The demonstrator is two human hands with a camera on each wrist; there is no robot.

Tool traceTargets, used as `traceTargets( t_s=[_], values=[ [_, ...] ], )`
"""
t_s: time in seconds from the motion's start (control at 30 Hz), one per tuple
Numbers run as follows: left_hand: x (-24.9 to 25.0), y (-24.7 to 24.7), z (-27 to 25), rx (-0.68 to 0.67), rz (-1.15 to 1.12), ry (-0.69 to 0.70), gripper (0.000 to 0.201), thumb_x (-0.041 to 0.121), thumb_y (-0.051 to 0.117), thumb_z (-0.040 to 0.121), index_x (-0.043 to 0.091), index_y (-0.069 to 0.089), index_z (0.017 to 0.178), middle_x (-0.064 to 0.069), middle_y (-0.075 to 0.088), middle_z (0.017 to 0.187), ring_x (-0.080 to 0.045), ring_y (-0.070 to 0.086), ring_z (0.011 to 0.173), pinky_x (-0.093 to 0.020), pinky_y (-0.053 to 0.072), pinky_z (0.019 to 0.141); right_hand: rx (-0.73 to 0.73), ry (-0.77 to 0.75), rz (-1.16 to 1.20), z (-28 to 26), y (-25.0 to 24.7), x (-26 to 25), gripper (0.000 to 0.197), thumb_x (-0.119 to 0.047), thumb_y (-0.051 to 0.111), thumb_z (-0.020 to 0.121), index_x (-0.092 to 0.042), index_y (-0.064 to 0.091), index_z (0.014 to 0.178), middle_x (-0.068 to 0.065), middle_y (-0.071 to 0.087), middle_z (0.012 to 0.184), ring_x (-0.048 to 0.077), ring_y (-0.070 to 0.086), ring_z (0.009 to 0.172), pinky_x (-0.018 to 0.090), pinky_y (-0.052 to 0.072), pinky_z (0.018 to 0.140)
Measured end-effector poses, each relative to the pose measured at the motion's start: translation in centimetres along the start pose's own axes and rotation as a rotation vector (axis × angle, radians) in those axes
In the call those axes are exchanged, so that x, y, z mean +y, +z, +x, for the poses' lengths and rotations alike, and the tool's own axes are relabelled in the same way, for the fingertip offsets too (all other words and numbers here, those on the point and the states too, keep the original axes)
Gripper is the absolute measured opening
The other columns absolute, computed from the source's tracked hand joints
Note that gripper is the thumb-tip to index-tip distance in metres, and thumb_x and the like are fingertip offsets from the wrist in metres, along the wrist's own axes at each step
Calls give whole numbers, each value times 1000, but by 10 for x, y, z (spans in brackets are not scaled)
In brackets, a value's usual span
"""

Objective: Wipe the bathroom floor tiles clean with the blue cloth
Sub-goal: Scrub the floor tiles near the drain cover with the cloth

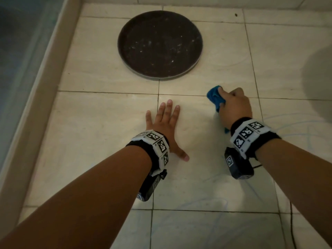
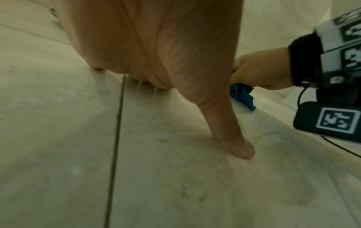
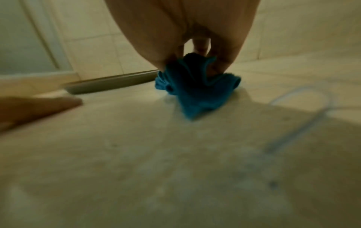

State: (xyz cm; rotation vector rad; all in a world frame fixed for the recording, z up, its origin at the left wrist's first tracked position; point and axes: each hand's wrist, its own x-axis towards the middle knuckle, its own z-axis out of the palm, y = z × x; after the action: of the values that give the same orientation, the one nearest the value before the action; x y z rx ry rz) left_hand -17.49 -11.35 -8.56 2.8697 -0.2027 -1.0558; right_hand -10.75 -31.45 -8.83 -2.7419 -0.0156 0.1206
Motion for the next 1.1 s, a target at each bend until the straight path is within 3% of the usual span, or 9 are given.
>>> traceTargets(
  t_s=[0.07,0.2,0.33,0.4,0.57,0.7,0.77,0.93,1.1],
  values=[
    [0,0,0,2,7,1,155,83,70,47,24,-38,141,-2,-45,148,-23,-35,140,-55,-18,110,-45,-72,-19,-9,4,-9,37,-9,53,91,-12,51,128,17,46,111,37,49,99,41,46,83],
    [2,1,1,14,36,-10,155,84,69,48,22,-39,140,-3,-46,147,-24,-35,140,-56,-16,111,-216,-443,-161,-17,11,-15,45,-16,53,92,-35,47,132,5,43,112,26,46,98,35,46,79],
    [2,0,0,5,1,-2,155,82,71,47,23,-39,141,-2,-45,148,-23,-35,140,-55,-19,110,-27,4,-3,16,-2,3,34,-22,56,92,-25,50,126,14,44,119,35,49,106,44,44,93],
    [2,0,0,2,7,-2,156,82,71,47,23,-39,140,-2,-46,147,-23,-36,139,-55,-19,109,-26,19,-24,9,2,-4,42,-13,54,92,-23,49,133,15,42,121,37,43,109,42,40,97],
    [2,1,1,3,40,-19,156,84,69,47,21,-40,140,-4,-46,147,-24,-36,139,-56,-16,111,-169,-528,-203,-8,20,-19,41,-19,54,91,-36,51,129,5,45,109,24,44,96,32,44,80],
    [1,1,0,7,-8,2,156,82,71,47,24,-39,140,-1,-46,147,-22,-36,139,-54,-21,109,24,-132,-138,36,1,22,39,-41,54,87,-15,56,117,10,47,115,27,54,97,14,34,67],
    [1,1,0,8,-10,4,156,82,71,47,24,-40,140,-1,-47,147,-22,-37,139,-54,-21,108,30,41,-11,30,1,22,37,-37,59,89,-9,53,111,13,46,112,27,53,92,19,36,69],
    [2,0,1,-4,13,-7,155,83,70,48,24,-39,140,-2,-47,146,-23,-37,139,-55,-19,110,-187,-479,-178,-12,14,-1,45,-11,53,90,-33,53,130,7,45,109,24,44,92,34,45,80],
    [1,-1,0,-8,-13,3,155,81,72,48,25,-39,140,0,-46,147,-22,-36,139,-54,-20,109,4,24,-51,35,-15,51,41,-31,50,90,-12,55,125,5,43,105,27,51,92,14,31,64]
  ],
)
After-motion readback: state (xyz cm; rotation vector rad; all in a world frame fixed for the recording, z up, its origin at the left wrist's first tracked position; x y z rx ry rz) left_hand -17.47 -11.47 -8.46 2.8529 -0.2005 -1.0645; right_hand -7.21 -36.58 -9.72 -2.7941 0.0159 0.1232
